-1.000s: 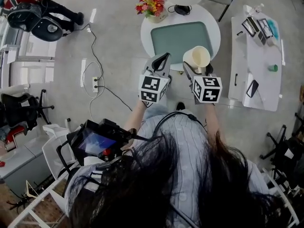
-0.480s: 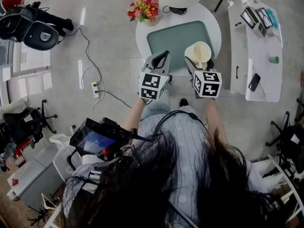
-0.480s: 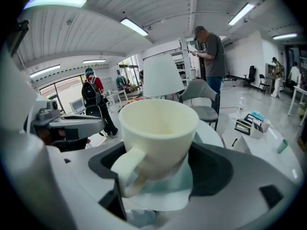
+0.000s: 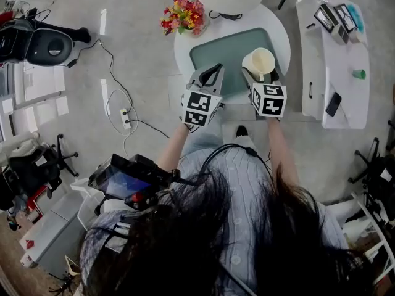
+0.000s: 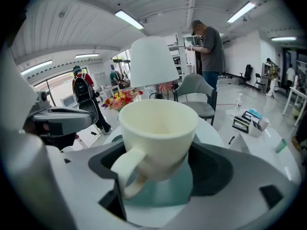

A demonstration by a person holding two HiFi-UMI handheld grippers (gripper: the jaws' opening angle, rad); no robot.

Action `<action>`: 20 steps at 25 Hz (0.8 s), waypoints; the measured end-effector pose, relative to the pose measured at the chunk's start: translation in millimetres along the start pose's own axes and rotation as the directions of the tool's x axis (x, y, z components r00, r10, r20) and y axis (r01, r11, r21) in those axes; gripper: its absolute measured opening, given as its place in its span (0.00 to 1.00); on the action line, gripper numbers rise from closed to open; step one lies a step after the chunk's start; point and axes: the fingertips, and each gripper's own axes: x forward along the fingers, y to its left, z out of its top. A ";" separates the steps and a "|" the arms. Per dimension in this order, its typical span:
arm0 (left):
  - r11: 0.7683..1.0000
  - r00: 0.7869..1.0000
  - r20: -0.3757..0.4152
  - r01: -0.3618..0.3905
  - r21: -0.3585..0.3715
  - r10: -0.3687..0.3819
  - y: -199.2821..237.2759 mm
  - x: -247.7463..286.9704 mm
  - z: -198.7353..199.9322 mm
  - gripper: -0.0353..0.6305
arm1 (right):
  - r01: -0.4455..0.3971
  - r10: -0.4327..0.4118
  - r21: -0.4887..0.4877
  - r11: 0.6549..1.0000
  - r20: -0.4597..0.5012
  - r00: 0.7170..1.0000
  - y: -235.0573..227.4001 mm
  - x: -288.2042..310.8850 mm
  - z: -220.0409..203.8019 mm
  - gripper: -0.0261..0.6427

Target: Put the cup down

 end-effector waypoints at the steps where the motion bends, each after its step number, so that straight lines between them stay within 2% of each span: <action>1: 1.000 1.000 -0.006 0.002 0.000 -0.002 2.1 2.1 -1.1 0.08 | 0.005 -0.005 0.000 1.000 -0.006 1.000 -2.0 4.9 -0.3 0.61; 20: 1.000 0.999 -0.050 0.001 -0.015 -0.002 34.1 19.9 -15.7 0.08 | 0.078 -0.078 -0.012 0.997 -0.145 0.986 -29.6 82.4 -28.1 0.61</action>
